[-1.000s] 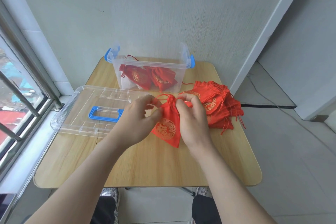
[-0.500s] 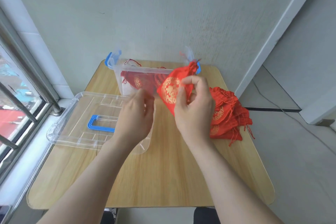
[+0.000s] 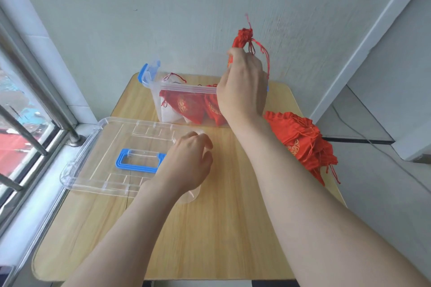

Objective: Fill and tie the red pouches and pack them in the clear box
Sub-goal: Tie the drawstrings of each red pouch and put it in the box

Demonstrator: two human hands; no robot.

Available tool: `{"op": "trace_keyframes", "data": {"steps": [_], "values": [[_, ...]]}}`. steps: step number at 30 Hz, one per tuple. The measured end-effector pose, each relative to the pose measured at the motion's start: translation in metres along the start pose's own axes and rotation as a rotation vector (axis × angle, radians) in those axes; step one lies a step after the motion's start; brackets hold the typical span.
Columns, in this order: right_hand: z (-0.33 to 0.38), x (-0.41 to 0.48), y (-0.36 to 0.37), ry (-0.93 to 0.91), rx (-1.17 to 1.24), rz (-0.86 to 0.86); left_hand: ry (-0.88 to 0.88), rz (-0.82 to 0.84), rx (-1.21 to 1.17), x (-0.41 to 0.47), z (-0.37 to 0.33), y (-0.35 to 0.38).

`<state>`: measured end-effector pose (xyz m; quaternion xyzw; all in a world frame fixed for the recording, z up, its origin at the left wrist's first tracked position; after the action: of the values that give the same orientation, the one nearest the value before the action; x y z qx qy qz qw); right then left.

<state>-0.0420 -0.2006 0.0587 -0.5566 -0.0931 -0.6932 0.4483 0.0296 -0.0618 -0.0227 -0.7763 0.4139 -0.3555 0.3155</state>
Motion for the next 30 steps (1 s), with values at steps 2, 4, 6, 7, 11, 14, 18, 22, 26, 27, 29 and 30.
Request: {"op": "trace_keyframes", "data": {"steps": [2, 4, 6, 7, 11, 14, 18, 22, 26, 27, 29, 30], "values": [[-0.001, 0.002, 0.004, 0.001, -0.094, 0.058, 0.022, 0.013, 0.019, -0.001, -0.001, 0.001], [-0.002, 0.002, 0.008, -0.027, -0.217, 0.11, 0.042, 0.021, 0.044, -0.001, -0.003, 0.002], [-0.003, 0.0, 0.011, -0.039, -0.309, 0.177, 0.047, 0.029, 0.058, -0.001, -0.004, 0.003], [-0.003, -0.001, 0.013, -0.037, -0.329, 0.231, 0.045, 0.033, 0.059, -0.001, -0.003, 0.003], [0.003, -0.014, 0.014, -0.032, -0.305, 0.416, 0.034, 0.049, 0.042, -0.002, -0.002, 0.004], [0.007, -0.03, 0.002, -0.027, -0.207, 0.302, 0.034, 0.067, 0.03, 0.0, 0.0, 0.005], [0.011, -0.054, -0.028, -0.005, -0.121, 0.176, 0.051, 0.054, 0.007, 0.001, 0.002, 0.006], [0.008, -0.071, -0.062, 0.107, -0.115, 0.208, 0.04, 0.024, 0.013, 0.0, -0.002, 0.006], [-0.01, -0.073, -0.09, 0.386, -0.267, 0.51, 0.062, 0.011, 0.025, -0.003, -0.005, 0.008], [-0.015, -0.075, -0.096, 0.453, -0.283, 0.579, 0.064, -0.002, 0.019, -0.004, -0.007, 0.009], [-0.023, -0.081, -0.104, 0.563, -0.246, 0.673, 0.077, -0.03, 0.004, -0.005, -0.011, 0.009], [-0.025, -0.084, -0.106, 0.619, -0.216, 0.7, 0.084, -0.041, 0.0, -0.005, -0.012, 0.009]]}}
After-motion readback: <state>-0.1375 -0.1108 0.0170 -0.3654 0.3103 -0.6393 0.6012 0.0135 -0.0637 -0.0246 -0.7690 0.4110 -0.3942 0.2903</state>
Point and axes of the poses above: each hand's wrist, its own x-axis towards the middle knuckle, its own y-axis out of the palm, z = x × y, the point moved 1 cm from there along x, towards the middle knuckle, and after that the axes turned 15 degrees about -z, right-handed, at the moved point
